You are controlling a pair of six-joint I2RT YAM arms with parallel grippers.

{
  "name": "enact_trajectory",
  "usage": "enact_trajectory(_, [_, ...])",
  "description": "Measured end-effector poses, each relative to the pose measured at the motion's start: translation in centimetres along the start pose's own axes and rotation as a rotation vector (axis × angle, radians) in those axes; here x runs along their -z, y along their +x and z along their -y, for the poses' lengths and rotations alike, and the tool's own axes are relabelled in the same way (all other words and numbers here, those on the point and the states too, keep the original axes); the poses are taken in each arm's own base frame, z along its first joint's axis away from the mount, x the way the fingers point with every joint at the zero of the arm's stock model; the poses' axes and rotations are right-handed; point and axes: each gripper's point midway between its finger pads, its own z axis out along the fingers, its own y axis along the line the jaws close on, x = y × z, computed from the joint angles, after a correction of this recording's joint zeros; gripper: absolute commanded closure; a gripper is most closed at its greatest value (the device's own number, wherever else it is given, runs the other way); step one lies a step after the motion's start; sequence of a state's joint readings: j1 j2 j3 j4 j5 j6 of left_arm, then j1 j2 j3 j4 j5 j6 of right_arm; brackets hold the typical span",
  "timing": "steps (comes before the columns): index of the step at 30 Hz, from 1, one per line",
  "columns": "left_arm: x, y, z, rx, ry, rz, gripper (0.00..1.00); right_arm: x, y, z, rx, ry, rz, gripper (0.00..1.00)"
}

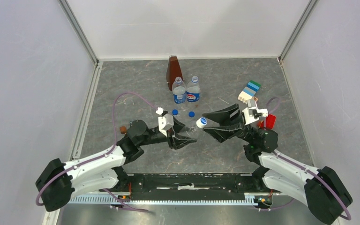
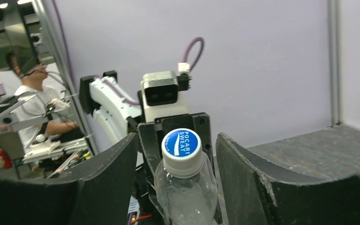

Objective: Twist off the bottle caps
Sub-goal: Unscrew the bottle cap from the plastic bottle.

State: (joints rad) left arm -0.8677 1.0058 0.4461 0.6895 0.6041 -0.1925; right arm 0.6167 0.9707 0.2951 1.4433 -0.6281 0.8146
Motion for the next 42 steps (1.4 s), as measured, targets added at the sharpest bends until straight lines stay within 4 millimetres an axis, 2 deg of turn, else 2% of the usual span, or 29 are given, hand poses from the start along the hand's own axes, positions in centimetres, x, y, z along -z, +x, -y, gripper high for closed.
enact_trajectory(2, [0.3, -0.2, -0.8, -0.04, -0.07, -0.002, 0.98, 0.1, -0.5, 0.5, 0.008, 0.041, 0.025, 0.32])
enact_trajectory(4, [0.4, 0.4, -1.6, -0.057, -0.129, -0.026, 0.98, 0.2, -0.6, 1.3, 0.007, 0.088, 0.038, 0.32])
enact_trajectory(8, [0.5, 3.2, -2.9, -0.077, -0.231, -0.127, 0.98, 0.4, -0.2, 3.2, -0.015, 0.181, 0.04, 0.33])
enact_trajectory(11, [0.5, 4.3, -3.5, -0.09, -0.286, -0.171, 0.98, 0.7, 0.6, 4.4, -0.033, 0.247, 0.022, 0.33])
enact_trajectory(19, [0.6, 4.0, -4.5, -0.126, -0.376, -0.173, 0.98, 1.7, 3.3, 7.7, -0.098, 0.435, -0.034, 0.36])
enact_trajectory(24, [0.5, 3.8, -4.7, -0.141, -0.392, -0.172, 0.98, 1.5, 4.5, 8.2, -0.126, 0.461, -0.059, 0.49])
enact_trajectory(26, [0.5, 4.0, -4.9, -0.143, -0.399, -0.178, 0.98, 1.4, 4.6, 8.3, -0.133, 0.461, -0.058, 0.48])
enact_trajectory(28, [0.6, 4.1, -5.0, -0.143, -0.405, -0.18, 0.98, 1.3, 4.6, 8.3, -0.138, 0.46, -0.053, 0.38])
enact_trajectory(32, [0.5, 4.0, -5.0, -0.147, -0.406, -0.18, 0.98, 1.2, 4.1, 8.4, -0.134, 0.463, -0.03, 0.36])
enact_trajectory(39, [0.5, 4.0, -5.0, -0.148, -0.405, -0.18, 0.98, 1.1, 3.7, 8.3, -0.137, 0.461, -0.008, 0.54])
enact_trajectory(42, [0.5, 4.0, -5.0, -0.148, -0.407, -0.181, 0.98, 1.0, 3.8, 8.3, -0.143, 0.455, -0.006, 0.53])
